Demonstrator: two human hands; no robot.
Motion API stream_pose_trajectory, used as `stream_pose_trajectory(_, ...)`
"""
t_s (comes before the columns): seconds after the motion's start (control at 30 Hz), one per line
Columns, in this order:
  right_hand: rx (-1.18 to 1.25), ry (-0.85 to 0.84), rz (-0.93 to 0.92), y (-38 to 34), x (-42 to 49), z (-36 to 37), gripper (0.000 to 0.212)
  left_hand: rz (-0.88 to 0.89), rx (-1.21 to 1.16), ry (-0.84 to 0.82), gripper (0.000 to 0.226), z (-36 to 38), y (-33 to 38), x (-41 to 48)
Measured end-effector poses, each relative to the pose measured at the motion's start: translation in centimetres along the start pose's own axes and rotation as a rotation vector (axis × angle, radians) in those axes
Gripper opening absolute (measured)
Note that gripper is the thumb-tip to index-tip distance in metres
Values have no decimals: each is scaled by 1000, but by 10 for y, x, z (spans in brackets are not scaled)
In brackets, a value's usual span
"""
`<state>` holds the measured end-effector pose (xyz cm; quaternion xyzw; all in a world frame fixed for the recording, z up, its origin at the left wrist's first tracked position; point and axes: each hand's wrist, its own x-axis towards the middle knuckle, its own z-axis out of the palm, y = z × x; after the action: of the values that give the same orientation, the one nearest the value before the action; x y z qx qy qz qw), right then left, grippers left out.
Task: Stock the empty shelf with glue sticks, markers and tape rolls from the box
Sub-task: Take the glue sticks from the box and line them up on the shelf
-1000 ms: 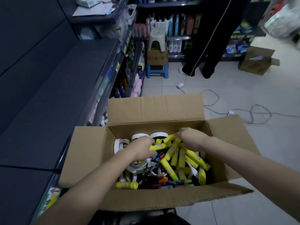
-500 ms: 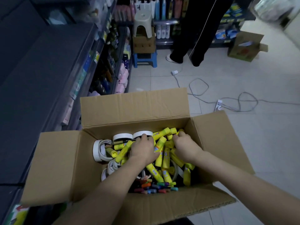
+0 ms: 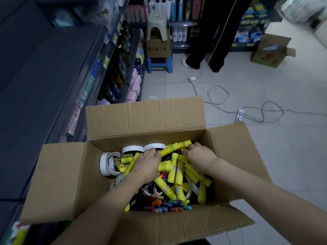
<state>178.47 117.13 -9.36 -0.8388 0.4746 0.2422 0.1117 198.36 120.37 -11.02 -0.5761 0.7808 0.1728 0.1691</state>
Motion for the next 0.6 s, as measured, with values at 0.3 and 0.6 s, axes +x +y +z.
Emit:
stream_pose_trajectory(0.3, 19, 35, -5, 6, 13, 6, 43, 250, -49, -278, 31, -15, 30, -16)
stream_pose_trajectory(0.6, -6, 114, 11, -1, 15, 9, 32, 340, 205, -102, 36, 8, 26, -23)
